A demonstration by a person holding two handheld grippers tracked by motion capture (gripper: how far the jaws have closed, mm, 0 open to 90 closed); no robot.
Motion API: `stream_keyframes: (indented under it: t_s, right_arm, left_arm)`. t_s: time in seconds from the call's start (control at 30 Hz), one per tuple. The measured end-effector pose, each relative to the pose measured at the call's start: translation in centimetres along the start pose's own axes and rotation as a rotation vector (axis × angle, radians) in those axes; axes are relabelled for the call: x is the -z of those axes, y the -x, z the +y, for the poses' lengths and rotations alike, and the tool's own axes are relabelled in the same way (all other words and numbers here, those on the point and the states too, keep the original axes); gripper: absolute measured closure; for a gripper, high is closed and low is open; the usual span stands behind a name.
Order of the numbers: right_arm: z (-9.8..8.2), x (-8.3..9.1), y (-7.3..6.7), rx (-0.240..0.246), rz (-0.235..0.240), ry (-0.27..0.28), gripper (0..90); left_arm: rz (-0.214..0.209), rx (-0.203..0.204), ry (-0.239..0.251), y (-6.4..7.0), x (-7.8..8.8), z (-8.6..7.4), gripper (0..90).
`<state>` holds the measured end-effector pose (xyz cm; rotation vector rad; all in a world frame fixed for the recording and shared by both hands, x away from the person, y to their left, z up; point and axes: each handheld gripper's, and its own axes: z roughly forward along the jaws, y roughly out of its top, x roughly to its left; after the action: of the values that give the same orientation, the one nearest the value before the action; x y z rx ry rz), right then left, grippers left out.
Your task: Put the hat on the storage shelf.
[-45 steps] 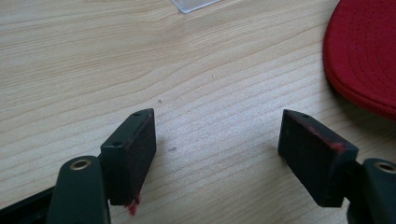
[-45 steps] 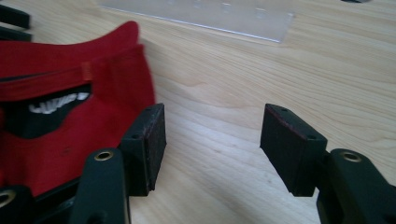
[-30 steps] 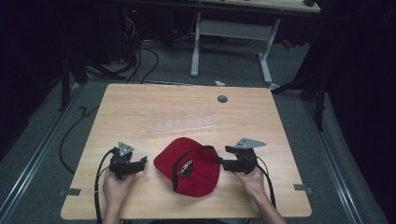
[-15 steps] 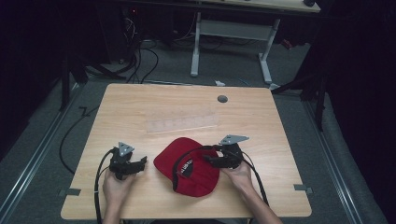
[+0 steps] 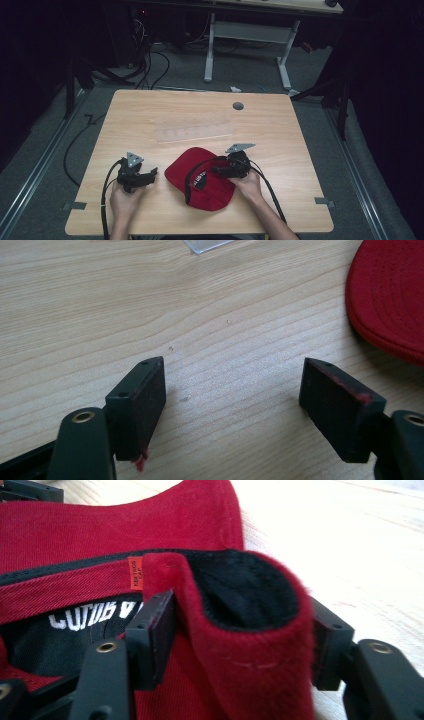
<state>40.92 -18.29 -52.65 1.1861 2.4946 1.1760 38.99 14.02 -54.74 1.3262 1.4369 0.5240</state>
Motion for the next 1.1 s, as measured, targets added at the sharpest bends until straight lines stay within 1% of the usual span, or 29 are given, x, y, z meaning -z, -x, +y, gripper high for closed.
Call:
stream_keyframes:
  t_s: [0.07,0.1,0.17,0.2,0.23,0.27,0.3,0.33,0.37,0.4,0.47,0.5,0.57,0.6,0.7,0.77,0.83,0.87,0.9,1.0,1.1]
  right_arm:
    - [0.0,-0.1,0.0,-0.001,0.005,-0.003,42.7]
    - [0.0,-0.1,0.0,0.003,0.011,0.001,46.2]
    - [0.0,-0.1,0.0,0.003,0.016,0.003,47.5]
    - [-0.1,-0.2,0.1,0.000,0.023,0.008,52.9]
    - [-0.1,-0.2,0.0,-0.002,0.027,0.006,55.9]
    - [-0.1,-0.2,0.0,0.006,0.029,0.006,58.4]
    - [-0.1,-0.2,0.0,0.006,0.029,0.006,58.4]
    - [-0.1,-0.1,-0.1,0.027,0.030,0.006,65.7]
    - [-0.1,-0.1,-0.1,0.027,0.030,0.006,65.7]
    - [-0.1,0.0,-0.2,0.036,0.032,0.004,69.7]
    - [-0.1,0.2,-0.2,0.048,0.051,0.013,75.9]
    - [-0.2,0.2,0.0,0.046,0.067,0.025,79.3]
    - [-0.2,0.2,0.1,0.043,0.074,0.026,80.6]
    - [-0.2,0.3,0.1,0.045,0.087,0.034,82.3]
    - [-0.1,0.6,0.0,0.040,0.100,0.039,83.2]
    - [0.0,1.0,-0.2,0.055,0.106,0.051,84.0]
    - [0.0,1.2,-0.1,0.056,0.109,0.056,84.2]
    - [0.0,1.4,0.0,0.037,0.122,0.063,84.6]
    - [0.1,1.5,0.0,0.037,0.125,0.068,84.7]
    - [0.2,1.9,0.0,0.024,0.128,0.073,84.9]
    - [0.4,2.5,0.0,0.031,0.119,0.078,85.1]
  left_arm:
    - [0.001,0.000,0.000,0.0,0.0,0.0,27.0]
    - [0.001,0.000,0.001,0.0,0.0,0.0,27.0]
    - [0.001,0.000,0.000,0.0,0.0,0.0,27.0]
    - [0.001,0.000,0.000,0.0,0.0,0.0,26.9]
    - [0.001,0.000,0.000,0.0,0.0,0.0,26.9]
    - [0.001,0.000,0.000,0.0,0.0,0.0,26.9]
    - [0.001,0.000,0.000,0.0,0.0,0.0,26.9]
    - [0.001,0.000,0.000,0.0,0.0,0.0,26.9]
    - [0.001,0.000,0.000,0.0,0.0,0.0,26.8]
    - [0.001,0.000,0.000,0.0,0.0,0.0,26.8]
    - [-0.002,-0.002,-0.002,0.0,0.0,0.0,26.3]
    - [-0.003,-0.001,-0.003,0.1,0.0,0.0,25.8]
    - [-0.004,-0.003,-0.004,0.0,0.0,0.0,25.6]
    - [-0.005,-0.001,-0.004,0.1,0.0,0.0,25.6]
    - [-0.007,-0.001,-0.006,0.0,0.0,0.0,25.5]
    - [-0.008,-0.005,-0.009,0.0,0.0,0.0,24.4]
    - [-0.009,-0.006,-0.012,0.1,0.0,-0.1,24.2]
    - [-0.010,-0.007,-0.013,0.1,0.0,-0.1,23.8]
    - [-0.011,-0.008,-0.014,0.1,0.0,-0.1,23.6]
    - [-0.013,-0.007,-0.013,0.1,0.0,-0.1,23.3]
    - [-0.013,-0.008,-0.014,0.1,0.0,-0.1,23.3]
